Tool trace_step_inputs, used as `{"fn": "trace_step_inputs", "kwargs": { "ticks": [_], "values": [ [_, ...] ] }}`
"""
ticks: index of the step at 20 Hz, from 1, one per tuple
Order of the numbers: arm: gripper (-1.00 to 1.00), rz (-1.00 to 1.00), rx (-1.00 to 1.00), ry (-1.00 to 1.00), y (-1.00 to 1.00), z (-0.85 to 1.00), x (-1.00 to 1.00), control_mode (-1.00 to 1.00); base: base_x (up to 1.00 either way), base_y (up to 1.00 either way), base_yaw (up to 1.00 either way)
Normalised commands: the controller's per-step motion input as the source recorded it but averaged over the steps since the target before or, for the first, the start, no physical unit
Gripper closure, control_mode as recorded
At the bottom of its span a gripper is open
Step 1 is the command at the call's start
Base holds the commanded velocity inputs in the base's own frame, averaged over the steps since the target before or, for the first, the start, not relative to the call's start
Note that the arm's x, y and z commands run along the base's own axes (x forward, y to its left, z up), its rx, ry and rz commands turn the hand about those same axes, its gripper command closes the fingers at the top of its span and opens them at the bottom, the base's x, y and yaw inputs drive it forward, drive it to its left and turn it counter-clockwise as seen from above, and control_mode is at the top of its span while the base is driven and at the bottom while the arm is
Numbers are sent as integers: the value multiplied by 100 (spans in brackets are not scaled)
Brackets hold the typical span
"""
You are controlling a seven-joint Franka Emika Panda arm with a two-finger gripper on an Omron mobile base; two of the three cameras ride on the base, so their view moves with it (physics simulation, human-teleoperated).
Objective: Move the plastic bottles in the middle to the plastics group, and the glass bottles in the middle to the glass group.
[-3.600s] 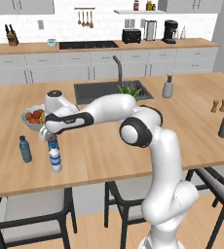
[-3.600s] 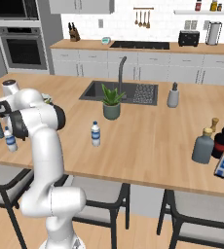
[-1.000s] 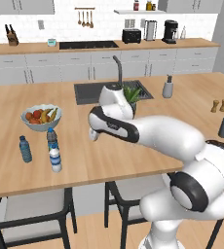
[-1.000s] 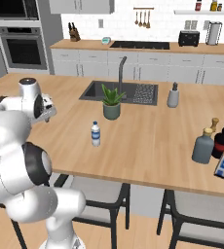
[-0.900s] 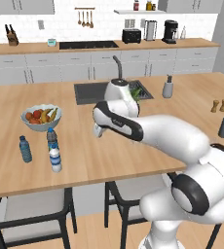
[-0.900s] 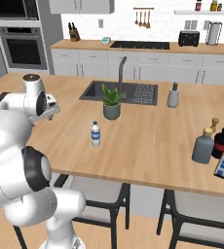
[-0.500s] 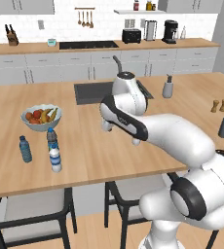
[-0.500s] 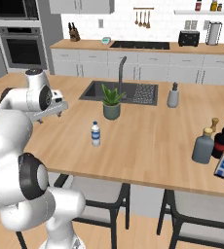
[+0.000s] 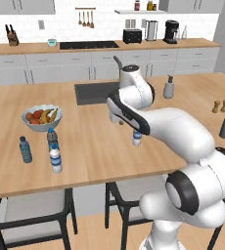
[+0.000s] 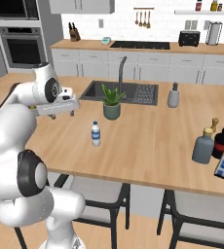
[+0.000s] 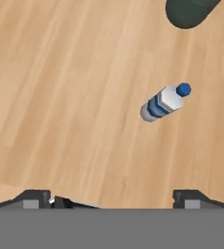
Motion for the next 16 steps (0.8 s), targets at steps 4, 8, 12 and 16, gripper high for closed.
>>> {"fn": "trace_step_inputs", "kwargs": {
  "ticks": [4,8,12,16],
  "values": [
    [-100,-34,25,0,-100,-2,10,-100,0,0,0],
    [-100,-20,14,0,-63,-3,11,-100,0,0,0],
    [-100,-5,0,0,-6,-18,0,-100,0,0,0],
    [-100,-4,-2,-3,0,-59,4,-100,0,0,0]
  ]
}}
